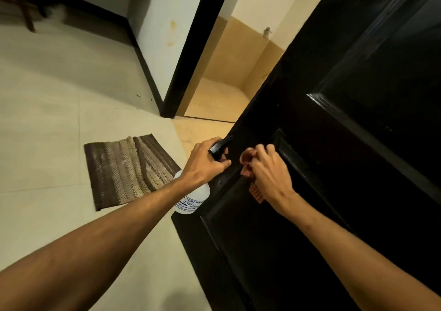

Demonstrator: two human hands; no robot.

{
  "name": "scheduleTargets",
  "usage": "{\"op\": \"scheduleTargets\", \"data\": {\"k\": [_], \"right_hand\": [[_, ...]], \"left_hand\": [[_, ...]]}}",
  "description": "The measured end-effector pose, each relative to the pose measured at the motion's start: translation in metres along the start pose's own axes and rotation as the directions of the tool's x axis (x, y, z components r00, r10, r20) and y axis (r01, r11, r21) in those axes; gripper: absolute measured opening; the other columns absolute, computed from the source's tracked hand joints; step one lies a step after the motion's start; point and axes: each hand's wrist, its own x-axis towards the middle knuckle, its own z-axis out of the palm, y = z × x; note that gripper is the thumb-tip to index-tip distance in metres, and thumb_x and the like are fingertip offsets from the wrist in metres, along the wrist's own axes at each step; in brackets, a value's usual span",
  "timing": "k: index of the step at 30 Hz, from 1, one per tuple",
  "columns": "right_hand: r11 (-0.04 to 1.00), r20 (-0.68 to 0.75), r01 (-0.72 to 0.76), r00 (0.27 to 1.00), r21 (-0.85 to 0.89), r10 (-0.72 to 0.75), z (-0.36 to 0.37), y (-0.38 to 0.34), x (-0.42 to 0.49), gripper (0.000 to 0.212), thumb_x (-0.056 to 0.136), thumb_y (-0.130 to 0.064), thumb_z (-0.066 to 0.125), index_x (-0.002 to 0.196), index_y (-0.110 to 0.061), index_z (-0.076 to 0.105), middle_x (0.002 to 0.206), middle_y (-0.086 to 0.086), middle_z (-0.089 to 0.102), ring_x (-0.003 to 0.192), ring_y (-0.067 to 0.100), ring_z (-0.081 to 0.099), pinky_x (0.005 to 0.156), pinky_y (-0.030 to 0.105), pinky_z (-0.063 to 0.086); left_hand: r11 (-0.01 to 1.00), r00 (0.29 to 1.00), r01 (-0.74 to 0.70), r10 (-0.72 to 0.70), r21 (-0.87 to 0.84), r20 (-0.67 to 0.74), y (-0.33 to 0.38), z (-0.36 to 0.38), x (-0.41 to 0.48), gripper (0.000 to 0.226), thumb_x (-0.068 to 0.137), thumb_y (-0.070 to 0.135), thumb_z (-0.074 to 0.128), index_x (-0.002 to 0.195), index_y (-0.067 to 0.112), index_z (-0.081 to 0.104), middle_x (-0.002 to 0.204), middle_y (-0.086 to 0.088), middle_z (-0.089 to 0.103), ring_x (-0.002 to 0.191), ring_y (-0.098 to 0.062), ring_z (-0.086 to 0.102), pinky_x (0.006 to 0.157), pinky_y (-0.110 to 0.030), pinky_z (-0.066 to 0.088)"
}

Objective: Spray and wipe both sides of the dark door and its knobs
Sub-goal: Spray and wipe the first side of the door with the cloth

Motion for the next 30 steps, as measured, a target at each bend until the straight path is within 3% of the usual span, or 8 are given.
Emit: {"op": "scheduleTargets", "data": {"k": [3,6,11,15,20,23,26,30], "right_hand": [[0.979,-0.099,-0.182,0.977,0.087,0.190,-0.020,0.019,0.001,0.017,0.088,-0.017,0.074,0.099,-0.005,0.069,0.115,0.010,0.050,0.096,0.025,0.044,0.075,0.036,0.049],[0.949,-0.134,-0.241,0.953,0.203,0.271,-0.022,0.016,-0.021,0.010,0.089,-0.013,0.072,0.096,-0.008,0.067,0.116,0.009,0.050,0.093,0.022,0.044,0.070,0.034,0.049],[0.801,-0.151,-0.318,0.882,0.507,0.446,-0.030,0.017,-0.043,0.033,0.080,-0.002,0.071,0.112,-0.009,0.069,0.125,0.011,0.057,0.099,0.025,0.049,0.064,0.033,0.050],[0.726,-0.249,-0.242,0.831,0.644,0.497,-0.019,0.029,-0.041,0.043,0.077,0.005,0.071,0.117,-0.009,0.072,0.128,0.015,0.062,0.099,0.027,0.049,0.057,0.033,0.052],[0.702,-0.292,-0.202,0.805,0.683,0.517,-0.005,0.032,-0.045,0.039,0.074,0.010,0.075,0.109,-0.007,0.076,0.125,0.015,0.065,0.095,0.025,0.046,0.056,0.030,0.049],[0.716,-0.301,-0.188,0.814,0.672,0.497,0.000,0.034,-0.051,0.033,0.078,0.007,0.074,0.109,-0.007,0.076,0.126,0.015,0.065,0.095,0.024,0.046,0.058,0.028,0.048],[0.764,-0.328,-0.164,0.833,0.623,0.446,0.002,0.041,-0.058,0.026,0.083,0.001,0.072,0.107,-0.006,0.076,0.126,0.016,0.064,0.094,0.023,0.045,0.060,0.023,0.042],[0.795,-0.367,-0.221,0.796,0.565,0.482,0.005,0.038,-0.062,0.021,0.090,-0.001,0.063,0.105,-0.005,0.077,0.124,0.017,0.065,0.092,0.024,0.045,0.061,0.022,0.034]], "left_hand": [[0.998,0.998,0.067,-0.068,0.014,0.008,0.002,-0.004,-0.009,0.023,0.082,0.014,0.085,0.097,0.016,0.068,0.083,0.002,0.072,0.078,-0.006,0.070,0.075,-0.017,0.056],[0.989,0.989,0.143,-0.144,0.036,0.035,-0.003,0.000,-0.028,0.023,0.082,0.016,0.085,0.096,0.021,0.067,0.083,0.005,0.072,0.081,-0.009,0.071,0.080,-0.026,0.059],[0.974,0.974,0.225,-0.225,0.009,0.040,0.006,0.019,-0.035,0.024,0.085,0.016,0.084,0.101,0.022,0.068,0.090,0.008,0.072,0.085,0.000,0.069,0.078,-0.013,0.051],[0.966,0.967,0.252,-0.254,0.060,0.029,0.014,0.040,-0.020,0.025,0.085,0.014,0.084,0.103,0.022,0.069,0.091,0.007,0.072,0.088,-0.002,0.069,0.083,-0.018,0.053],[0.966,0.971,0.238,-0.239,0.107,0.000,0.015,0.052,-0.001,0.021,0.085,0.013,0.083,0.099,0.018,0.068,0.091,0.003,0.072,0.088,0.000,0.067,0.076,-0.005,0.048],[0.967,0.971,0.239,-0.240,0.091,-0.005,0.015,0.055,-0.004,0.029,0.087,0.009,0.082,0.096,0.029,0.064,0.091,0.008,0.068,0.088,0.012,0.064,0.078,-0.003,0.046],[0.969,0.969,0.243,-0.245,0.048,0.039,0.011,0.061,-0.006,0.028,0.087,0.010,0.081,0.099,0.029,0.065,0.095,0.005,0.069,0.093,0.005,0.066,0.089,-0.021,0.056],[0.960,0.959,0.279,-0.277,-0.029,0.052,0.000,0.057,-0.009,0.030,0.088,0.016,0.082,0.102,0.036,0.064,0.097,0.014,0.067,0.098,0.002,0.064,0.092,-0.021,0.053]]}}
